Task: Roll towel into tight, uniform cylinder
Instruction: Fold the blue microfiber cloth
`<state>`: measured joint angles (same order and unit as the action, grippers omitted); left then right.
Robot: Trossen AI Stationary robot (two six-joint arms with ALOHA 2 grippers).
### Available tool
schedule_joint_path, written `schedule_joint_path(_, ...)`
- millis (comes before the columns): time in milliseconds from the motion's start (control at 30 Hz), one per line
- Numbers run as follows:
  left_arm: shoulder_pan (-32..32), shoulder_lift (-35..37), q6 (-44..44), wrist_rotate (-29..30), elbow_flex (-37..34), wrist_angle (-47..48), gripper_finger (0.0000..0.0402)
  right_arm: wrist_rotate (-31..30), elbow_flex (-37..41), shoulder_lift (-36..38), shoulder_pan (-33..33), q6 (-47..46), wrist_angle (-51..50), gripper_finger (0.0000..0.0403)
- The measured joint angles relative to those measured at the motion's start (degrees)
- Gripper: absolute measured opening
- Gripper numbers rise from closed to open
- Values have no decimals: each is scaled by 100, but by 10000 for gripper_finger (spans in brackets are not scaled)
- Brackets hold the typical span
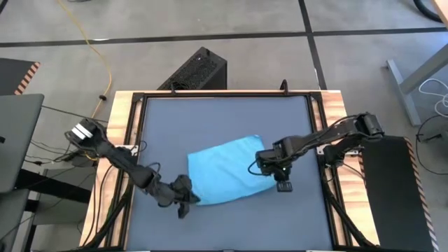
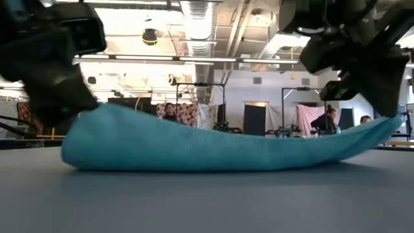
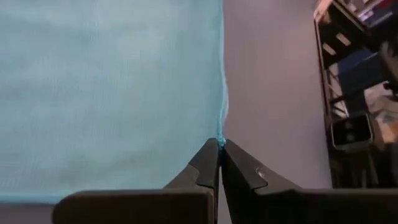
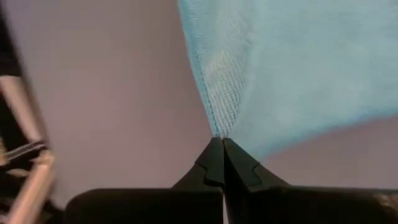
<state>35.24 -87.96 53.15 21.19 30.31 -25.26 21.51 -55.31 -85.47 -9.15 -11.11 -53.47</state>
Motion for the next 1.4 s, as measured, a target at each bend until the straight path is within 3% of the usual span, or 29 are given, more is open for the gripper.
schedule_joint_path(233, 184, -78, -199, 73, 260, -192, 0, -294, -183, 2, 229, -86, -29, 13)
schedule_joint_path(367, 173, 498, -439, 927, 293, 381, 0, -409, -390, 2, 690, 317, -82, 13)
schedule_joint_path(467, 85, 1089, -342, 1706, 293, 1309, 0, -752, -555, 2, 1147, 773, -67, 13)
schedule_joint_path(533, -70, 1465, -153, 1860, 295, 1960, 0, -997, -603, 2, 1498, 1121, 58, 13)
schedule_joint_path(700, -537, 1883, 457, 1747, 295, 3675, 0, -1527, -603, -13, 2346, 1729, 463, 13)
schedule_joint_path(800, -774, 1874, 648, 1541, 293, 4146, 0, -1632, -603, -109, 2752, 1961, 705, 13)
schedule_joint_path(1100, -1293, 1513, 446, 1243, 293, 4291, 0, -1760, -603, -913, 3205, 2333, 995, 15)
schedule_joint_path(1400, -1723, 1395, 278, 982, 291, 4281, 0, -1817, -601, -1181, 3224, 2480, 1217, 57)
